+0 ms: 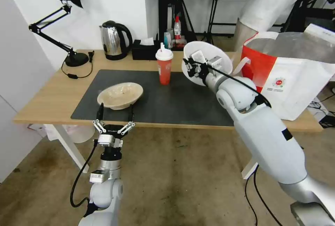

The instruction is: Pick up the trash from the table and place it into the takeout bag.

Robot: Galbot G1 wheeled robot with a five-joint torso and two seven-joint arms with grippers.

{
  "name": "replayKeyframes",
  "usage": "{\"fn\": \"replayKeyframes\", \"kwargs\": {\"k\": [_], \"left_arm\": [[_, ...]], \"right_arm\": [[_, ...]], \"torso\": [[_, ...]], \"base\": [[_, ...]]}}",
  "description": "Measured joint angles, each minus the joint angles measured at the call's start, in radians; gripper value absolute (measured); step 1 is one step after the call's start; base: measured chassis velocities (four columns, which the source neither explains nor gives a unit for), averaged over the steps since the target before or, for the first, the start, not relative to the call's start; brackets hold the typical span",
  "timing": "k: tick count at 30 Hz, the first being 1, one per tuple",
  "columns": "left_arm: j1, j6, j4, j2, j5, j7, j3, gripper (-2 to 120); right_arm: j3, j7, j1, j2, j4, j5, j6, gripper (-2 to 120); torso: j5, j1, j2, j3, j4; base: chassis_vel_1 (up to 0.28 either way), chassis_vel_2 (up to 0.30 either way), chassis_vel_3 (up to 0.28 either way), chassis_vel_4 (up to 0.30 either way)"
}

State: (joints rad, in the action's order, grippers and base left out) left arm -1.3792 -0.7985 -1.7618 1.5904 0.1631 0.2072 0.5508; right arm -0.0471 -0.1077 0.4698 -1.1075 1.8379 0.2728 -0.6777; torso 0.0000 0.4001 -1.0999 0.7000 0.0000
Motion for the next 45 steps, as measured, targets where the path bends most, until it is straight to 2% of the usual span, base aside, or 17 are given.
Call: {"fn": "replayKeyframes", "kwargs": {"k": [23,45], "left_arm": [[0.007,0.0,0.023,0.002,-0.001,0.0,-0.006,100],[-0.002,-0.001,0.023,0.002,-0.001,0.0,-0.009,100]], "right_arm": [[-0.002,-0.11,-0.139,0.044,0.033,0.03,0.048,0],[-0.117,-0.145,-0.176,0.15,0.067,0.029,0.087,0]], "torso": [[0.0,0.0,0.0,0.0,0.0],[0.0002,0.0,0.0,0.0,0.0]], "base": [[0.0,0.0,0.0,0.0],[0.0,0.0,0.0,0.0]]}}
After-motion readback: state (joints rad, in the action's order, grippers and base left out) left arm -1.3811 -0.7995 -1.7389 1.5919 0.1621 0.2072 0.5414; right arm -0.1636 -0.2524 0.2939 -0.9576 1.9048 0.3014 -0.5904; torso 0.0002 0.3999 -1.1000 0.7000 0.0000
